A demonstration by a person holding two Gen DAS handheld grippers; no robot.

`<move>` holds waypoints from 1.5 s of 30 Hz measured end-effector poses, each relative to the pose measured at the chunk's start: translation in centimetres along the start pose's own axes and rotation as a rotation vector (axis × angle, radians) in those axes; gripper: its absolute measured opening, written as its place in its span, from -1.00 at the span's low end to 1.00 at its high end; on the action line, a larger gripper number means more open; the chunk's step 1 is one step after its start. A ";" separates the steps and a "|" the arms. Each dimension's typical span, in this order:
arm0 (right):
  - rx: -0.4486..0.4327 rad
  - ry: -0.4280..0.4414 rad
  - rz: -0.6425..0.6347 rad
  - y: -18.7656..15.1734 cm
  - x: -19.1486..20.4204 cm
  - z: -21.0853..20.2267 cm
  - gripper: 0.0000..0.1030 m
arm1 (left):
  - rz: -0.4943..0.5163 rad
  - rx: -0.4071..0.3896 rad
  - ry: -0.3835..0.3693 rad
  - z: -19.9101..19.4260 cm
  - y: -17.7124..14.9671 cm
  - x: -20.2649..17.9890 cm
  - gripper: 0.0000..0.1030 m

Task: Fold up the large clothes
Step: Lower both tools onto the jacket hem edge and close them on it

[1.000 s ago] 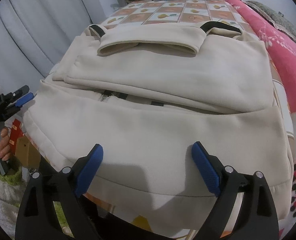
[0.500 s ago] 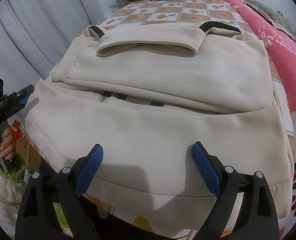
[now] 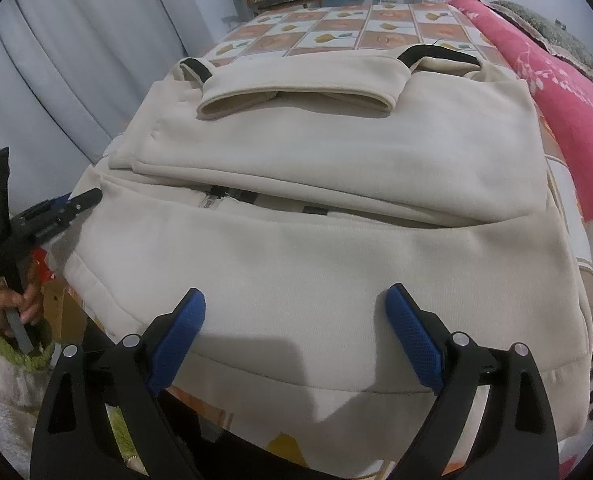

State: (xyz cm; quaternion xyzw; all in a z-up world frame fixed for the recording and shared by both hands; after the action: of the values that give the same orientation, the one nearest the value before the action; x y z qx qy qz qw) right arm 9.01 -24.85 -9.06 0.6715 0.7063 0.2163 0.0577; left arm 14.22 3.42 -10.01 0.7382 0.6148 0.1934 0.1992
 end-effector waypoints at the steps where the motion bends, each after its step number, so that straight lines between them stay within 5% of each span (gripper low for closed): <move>1: -0.001 0.005 0.005 -0.1 -0.1 -0.2 0.73 | 0.015 -0.004 0.031 -0.1 0.0 -0.3 -0.25; 6: -0.060 -0.007 0.033 -0.9 -1.6 -2.7 0.65 | 0.047 -0.017 0.119 -0.6 0.1 -0.5 -0.26; 13: -0.133 -0.121 0.150 -2.5 -7.3 -6.3 0.36 | 0.045 -0.016 0.151 -0.8 -0.1 -0.9 -0.26; 19: -0.158 -0.107 0.231 -1.9 -10.5 -6.5 0.01 | 0.050 -0.009 0.175 -0.7 0.0 -1.2 -0.26; 23: -0.189 -0.134 0.211 -0.4 -11.1 -6.6 -0.02 | 0.050 -0.004 0.183 -0.7 0.0 -1.2 -0.26; 37: -0.138 -0.072 0.255 -0.9 -13.4 -5.5 -0.52 | 0.044 0.001 0.184 -0.5 0.0 -1.1 -0.26; 45: -0.113 -0.238 0.166 -0.7 -12.6 -4.3 -0.56 | 0.045 0.003 0.189 -0.5 0.0 -1.0 -0.26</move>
State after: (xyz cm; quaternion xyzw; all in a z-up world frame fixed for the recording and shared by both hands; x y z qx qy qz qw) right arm 7.96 -38.11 -8.10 0.7444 0.6230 0.1786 0.1608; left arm 13.76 2.46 -9.61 0.7305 0.6145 0.2655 0.1351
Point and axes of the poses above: each gripper's, at about its wrist camera, not at the fingertips, and z roughly the way its jaws point, x to its left, y to its top, the point moved 7 cm from there along z, roughly the way its jaws point, and after that the axes turned 7 degrees about x, right-handed, at the moved point
